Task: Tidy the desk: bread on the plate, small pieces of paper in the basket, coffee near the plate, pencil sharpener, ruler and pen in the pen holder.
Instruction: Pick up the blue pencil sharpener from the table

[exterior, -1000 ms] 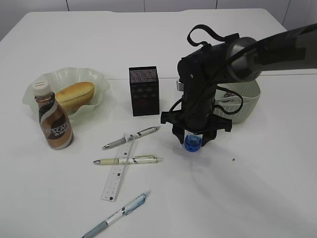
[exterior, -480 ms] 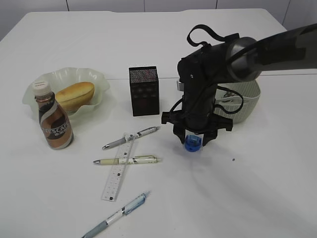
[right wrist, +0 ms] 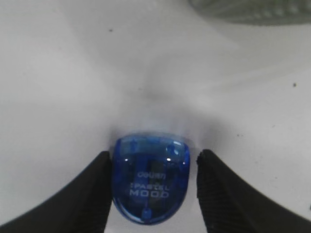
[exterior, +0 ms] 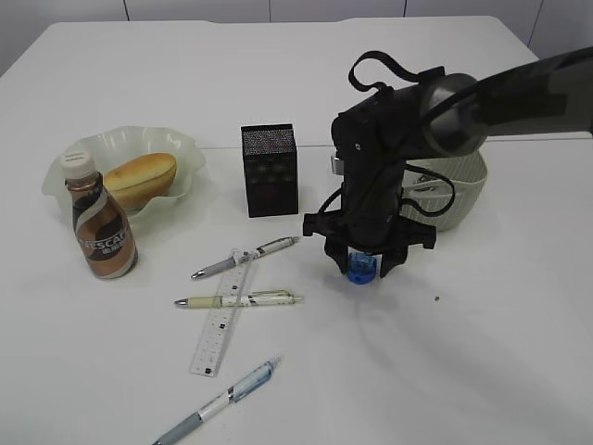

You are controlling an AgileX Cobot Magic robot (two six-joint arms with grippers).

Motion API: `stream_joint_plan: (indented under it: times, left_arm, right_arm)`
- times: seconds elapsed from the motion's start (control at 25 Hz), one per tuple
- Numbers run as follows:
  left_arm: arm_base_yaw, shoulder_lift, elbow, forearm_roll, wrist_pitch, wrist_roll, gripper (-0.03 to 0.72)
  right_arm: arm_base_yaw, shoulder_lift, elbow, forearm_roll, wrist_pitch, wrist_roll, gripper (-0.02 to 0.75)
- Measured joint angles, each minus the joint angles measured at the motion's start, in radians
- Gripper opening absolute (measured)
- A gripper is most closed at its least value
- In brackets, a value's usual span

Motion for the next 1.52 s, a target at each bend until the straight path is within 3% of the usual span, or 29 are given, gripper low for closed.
stream_joint_plan:
  times: [0.4,1.0,1.52]
  left_arm:
    - [0.0,0.0,0.0,0.0,0.0,0.0,0.486]
    - [0.0,0.0,0.0,0.0,0.0,0.001,0.486]
    - [0.0,0.0,0.0,0.0,0.0,0.001,0.486]
  right_arm:
    - [0.0,0.008,0.0,-0.004,0.0,0.0,0.403]
    - [0.0,0.008,0.0,-0.008,-0.015,-0.01,0.302]
    - [0.0,0.008,-0.005,0.02,0.001,-0.135,0.301]
